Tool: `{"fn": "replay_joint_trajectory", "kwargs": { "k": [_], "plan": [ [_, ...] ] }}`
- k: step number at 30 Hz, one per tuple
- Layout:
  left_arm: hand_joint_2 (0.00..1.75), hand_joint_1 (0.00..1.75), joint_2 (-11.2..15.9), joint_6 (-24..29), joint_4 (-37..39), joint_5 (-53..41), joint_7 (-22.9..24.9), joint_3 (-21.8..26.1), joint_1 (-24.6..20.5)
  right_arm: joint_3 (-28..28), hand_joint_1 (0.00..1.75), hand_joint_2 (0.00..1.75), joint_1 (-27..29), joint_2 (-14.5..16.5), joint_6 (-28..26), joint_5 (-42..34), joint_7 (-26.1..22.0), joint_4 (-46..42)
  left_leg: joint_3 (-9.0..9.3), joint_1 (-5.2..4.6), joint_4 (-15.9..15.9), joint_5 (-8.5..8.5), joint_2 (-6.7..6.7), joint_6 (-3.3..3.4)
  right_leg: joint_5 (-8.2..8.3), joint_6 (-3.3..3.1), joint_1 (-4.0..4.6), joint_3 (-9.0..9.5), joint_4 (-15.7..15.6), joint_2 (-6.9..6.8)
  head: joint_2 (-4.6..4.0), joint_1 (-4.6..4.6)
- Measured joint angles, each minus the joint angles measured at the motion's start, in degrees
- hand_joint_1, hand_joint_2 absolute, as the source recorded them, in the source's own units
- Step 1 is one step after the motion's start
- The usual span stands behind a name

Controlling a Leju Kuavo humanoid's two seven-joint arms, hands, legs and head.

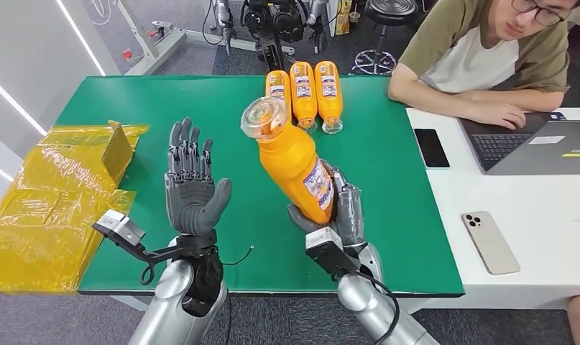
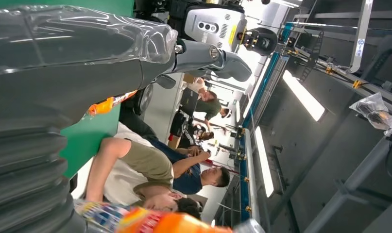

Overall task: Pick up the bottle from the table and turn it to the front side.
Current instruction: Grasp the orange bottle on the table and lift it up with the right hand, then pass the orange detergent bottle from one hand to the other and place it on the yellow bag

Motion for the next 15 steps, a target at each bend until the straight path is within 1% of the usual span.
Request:
{"fn": "replay_joint_trajectory", "kwargs": {
  "k": [3, 6, 12, 15],
  "plan": [
    [1.75, 0.0, 0.2, 0.2, 0.0, 0.1, -0.4, 0.0, -0.1, 1.8, 1.75, 1.75, -0.7, -1.0, 3.5, 0.9, 3.6, 0.7, -0.01, 0.0, 0.0, 0.0, -0.01, 0.0, 0.0, 0.0, 0.0, 0.0, 0.0, -0.01, 0.0, 0.0],
    [1.75, 0.0, 0.5, 0.4, -0.1, 0.0, -0.6, 0.0, -0.1, 3.2, 1.75, 1.75, -1.8, -1.6, 6.3, 2.4, 6.0, 1.6, -0.01, 0.0, 0.0, 0.0, -0.01, 0.0, 0.0, 0.0, 0.0, 0.0, 0.0, -0.02, 0.0, -0.01],
    [1.75, 0.0, 0.9, -0.1, -0.2, -0.8, -0.4, 0.0, -0.1, 4.5, 1.75, 1.75, -2.8, -2.0, 10.0, 5.4, 7.8, 2.8, -0.01, 0.0, 0.0, 0.0, -0.01, 0.0, 0.0, 0.0, 0.0, 0.0, 0.0, -0.01, 0.0, 0.01],
    [1.75, 0.0, 0.9, -1.1, -0.2, -1.6, 0.3, 0.0, -0.4, 4.9, 1.75, 1.75, -3.0, -2.1, 11.9, 7.9, 7.5, 2.9, -0.01, 0.0, 0.0, 0.0, -0.02, 0.0, 0.0, 0.0, 0.0, 0.0, 0.0, -0.02, 0.0, 0.0]
  ]
}}
